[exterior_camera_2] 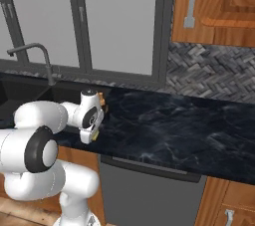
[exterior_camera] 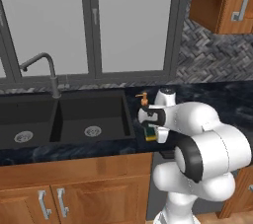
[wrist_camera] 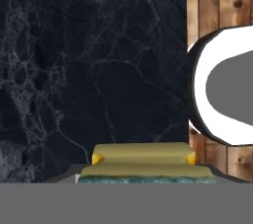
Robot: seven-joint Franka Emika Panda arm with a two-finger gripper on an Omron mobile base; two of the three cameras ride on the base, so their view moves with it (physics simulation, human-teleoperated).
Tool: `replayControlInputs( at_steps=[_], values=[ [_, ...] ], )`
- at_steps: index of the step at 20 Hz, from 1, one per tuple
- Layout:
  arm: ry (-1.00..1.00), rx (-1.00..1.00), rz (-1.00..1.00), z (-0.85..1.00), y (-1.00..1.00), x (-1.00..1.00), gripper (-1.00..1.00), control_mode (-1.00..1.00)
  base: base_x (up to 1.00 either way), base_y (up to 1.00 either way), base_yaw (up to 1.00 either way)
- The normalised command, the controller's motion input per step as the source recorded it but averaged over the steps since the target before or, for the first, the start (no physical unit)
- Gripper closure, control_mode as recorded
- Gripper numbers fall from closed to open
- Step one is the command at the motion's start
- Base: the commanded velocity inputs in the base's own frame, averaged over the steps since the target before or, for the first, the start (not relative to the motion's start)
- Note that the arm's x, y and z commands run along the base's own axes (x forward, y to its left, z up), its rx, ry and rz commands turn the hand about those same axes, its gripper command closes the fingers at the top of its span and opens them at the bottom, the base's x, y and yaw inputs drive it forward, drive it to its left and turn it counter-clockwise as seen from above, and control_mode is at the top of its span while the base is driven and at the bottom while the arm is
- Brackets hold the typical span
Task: Restock the sink supplies by placing the sponge and soap dispenser on the counter and next to the sink. Make sure the soap dispenser is upright.
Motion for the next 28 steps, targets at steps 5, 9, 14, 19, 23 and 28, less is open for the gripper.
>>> replayControlInputs(
  at_steps=[5, 9, 14, 19, 23, 28],
  values=[
    [0.00, 0.00, 0.00, -0.18, 0.00, 0.01, 1.00, -1.00, 0.00, 0.00, 0.00],
    [0.00, 0.00, 0.00, -0.23, 0.00, 0.08, 1.00, -1.00, 0.00, 0.00, 0.00],
    [0.00, 0.00, 0.00, -0.18, 0.00, 0.31, 1.00, -1.00, 0.00, 0.00, 0.00],
    [0.00, 0.00, 0.00, -0.16, 0.00, 0.30, 1.00, -1.00, 0.00, 0.00, 0.00],
    [0.00, 0.00, 0.00, -0.10, 0.02, 0.29, 1.00, -1.00, 0.00, 0.00, 0.00],
    [0.00, 0.00, 0.00, -0.13, 0.00, 0.10, -1.00, -1.00, 0.00, 0.00, 0.00]
  ],
)
